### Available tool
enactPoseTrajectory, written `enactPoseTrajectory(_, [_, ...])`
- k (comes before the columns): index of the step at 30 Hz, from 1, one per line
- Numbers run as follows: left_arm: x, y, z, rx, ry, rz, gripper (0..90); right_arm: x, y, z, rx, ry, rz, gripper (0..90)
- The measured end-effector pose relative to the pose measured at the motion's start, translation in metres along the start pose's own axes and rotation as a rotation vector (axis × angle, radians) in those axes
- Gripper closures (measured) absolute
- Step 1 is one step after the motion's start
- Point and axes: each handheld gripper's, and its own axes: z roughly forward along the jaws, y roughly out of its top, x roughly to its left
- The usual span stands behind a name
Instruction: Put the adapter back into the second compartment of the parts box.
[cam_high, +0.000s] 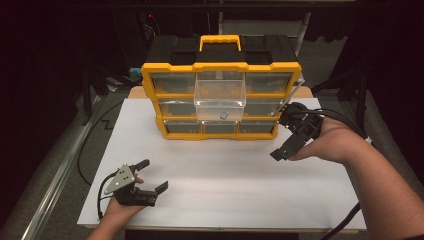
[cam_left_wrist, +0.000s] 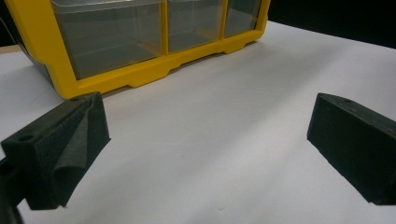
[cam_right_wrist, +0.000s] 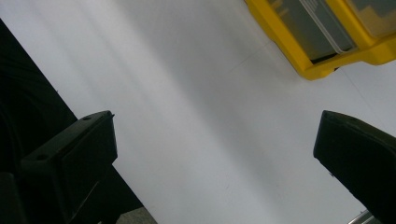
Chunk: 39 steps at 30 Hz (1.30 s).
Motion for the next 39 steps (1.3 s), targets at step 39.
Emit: enactPoseTrajectory(39, [0.001, 0.0, 0.0, -0.005, -0.001, -0.012, 0.3, 0.004, -0.026, 0.145, 0.039, 0.02, 0.064, 0.0])
